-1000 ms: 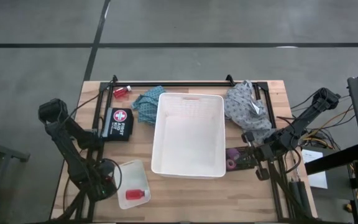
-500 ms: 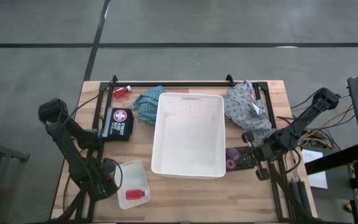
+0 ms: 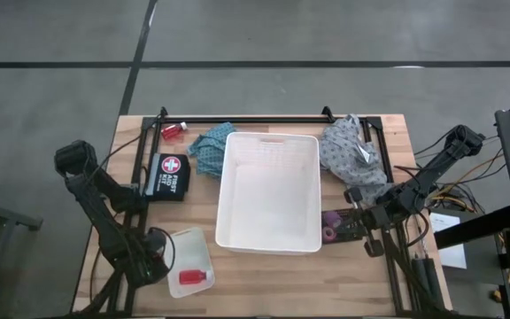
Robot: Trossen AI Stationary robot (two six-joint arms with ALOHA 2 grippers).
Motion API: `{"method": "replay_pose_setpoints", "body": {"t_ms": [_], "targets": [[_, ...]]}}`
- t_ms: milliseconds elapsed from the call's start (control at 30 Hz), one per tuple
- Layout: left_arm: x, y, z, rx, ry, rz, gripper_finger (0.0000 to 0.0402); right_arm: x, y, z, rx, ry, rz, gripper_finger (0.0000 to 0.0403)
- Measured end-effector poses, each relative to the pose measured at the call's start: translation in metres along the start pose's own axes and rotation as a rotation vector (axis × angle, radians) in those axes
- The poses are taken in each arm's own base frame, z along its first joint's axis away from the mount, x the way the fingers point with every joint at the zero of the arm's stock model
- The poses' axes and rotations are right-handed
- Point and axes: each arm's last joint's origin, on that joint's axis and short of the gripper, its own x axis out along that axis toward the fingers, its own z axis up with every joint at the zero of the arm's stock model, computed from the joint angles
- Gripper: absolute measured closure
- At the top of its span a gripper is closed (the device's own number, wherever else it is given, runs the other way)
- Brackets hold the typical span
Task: Pick & place medical supplies in basket/bin
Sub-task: Put the bottom orange bottle into the white bin
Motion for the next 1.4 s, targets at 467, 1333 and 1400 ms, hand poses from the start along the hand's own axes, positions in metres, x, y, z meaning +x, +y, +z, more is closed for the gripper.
{"method": "replay_pose_setpoints", "body": {"t_ms": [467, 1333, 1400], "targets": [[0.013, 0.008, 0.002, 0.003, 0.004, 0.013, 0.0176, 0.000, 0.000, 0.000, 0.000, 0.000, 0.000, 0.0394], [0.003, 0.005, 0.000, -0.001, 0.065, -0.035, 0.0207, 0.000, 0.000, 0.000, 0.000, 0.000, 0.000, 0.0394], [0.000, 0.003, -0.001, 0.000, 0.073, -0.037, 0.0206, 0.000, 0.000, 0.000, 0.000, 0.000, 0.000, 0.0394]]}}
